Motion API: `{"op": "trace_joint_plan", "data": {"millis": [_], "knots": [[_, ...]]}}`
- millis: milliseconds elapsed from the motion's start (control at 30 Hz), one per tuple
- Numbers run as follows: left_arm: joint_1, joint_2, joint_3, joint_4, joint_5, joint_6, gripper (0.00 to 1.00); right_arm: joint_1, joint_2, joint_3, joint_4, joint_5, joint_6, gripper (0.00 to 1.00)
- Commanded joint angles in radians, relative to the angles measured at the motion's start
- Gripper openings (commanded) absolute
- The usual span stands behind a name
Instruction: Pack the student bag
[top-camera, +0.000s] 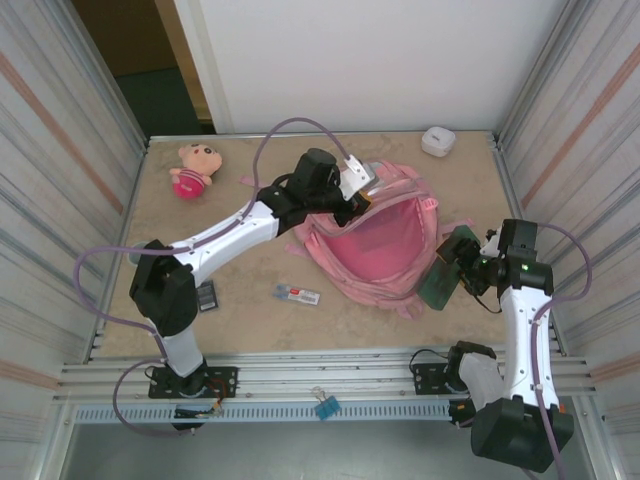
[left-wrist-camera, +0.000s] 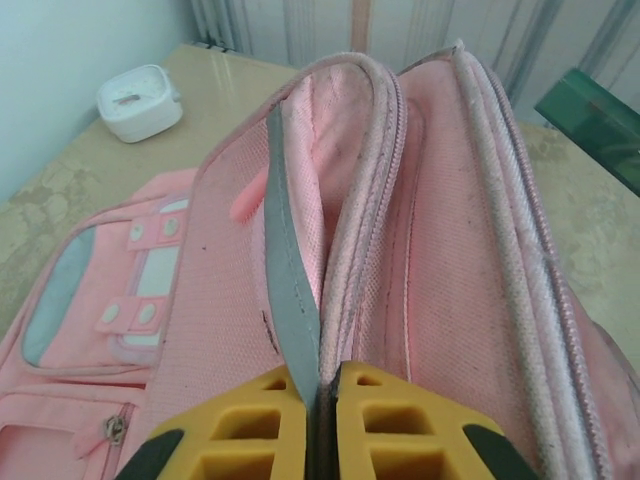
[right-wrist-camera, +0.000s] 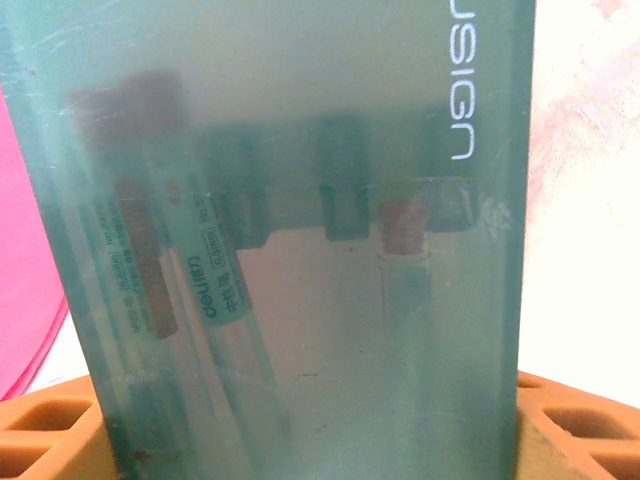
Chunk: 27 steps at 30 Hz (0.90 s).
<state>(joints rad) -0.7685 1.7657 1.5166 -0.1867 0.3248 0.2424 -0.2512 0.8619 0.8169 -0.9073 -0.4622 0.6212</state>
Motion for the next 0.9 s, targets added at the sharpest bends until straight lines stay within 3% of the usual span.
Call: {"op": "trace_joint_plan", "data": {"millis": [0, 100, 233, 367, 500, 700, 867], "knots": [[-0.044, -0.003, 0.004, 0.014, 0.058, 0.154, 0.05, -0.023, -0.003, 0.033, -0.019, 0.036, -0.014, 0.48], [-0.084, 0.014, -0.07, -0.017, 0.045, 0.244, 0.1, -0.053, -0.003, 0.052, -0.036, 0.045, -0.042, 0.48], [-0.096, 0.041, -0.102, -0.025, 0.019, 0.222, 0.11, -0.066, 0.0, 0.051, -0.032, 0.023, -0.049, 0.48], [-0.11, 0.041, -0.134, -0.02, 0.021, 0.279, 0.37, -0.066, -0.003, 0.039, -0.028, 0.01, -0.048, 0.48], [-0.12, 0.053, -0.144, -0.029, 0.016, 0.313, 0.38, -0.065, -0.007, 0.029, -0.005, -0.015, -0.029, 0.49], [-0.17, 0.088, -0.138, -0.014, -0.013, 0.355, 0.78, -0.049, 0.0, 0.002, 0.035, -0.055, -0.003, 0.49], [-0.208, 0.155, -0.129, 0.037, -0.141, 0.342, 0.89, -0.046, 0.006, 0.004, 0.044, -0.061, -0.003, 0.5]]}}
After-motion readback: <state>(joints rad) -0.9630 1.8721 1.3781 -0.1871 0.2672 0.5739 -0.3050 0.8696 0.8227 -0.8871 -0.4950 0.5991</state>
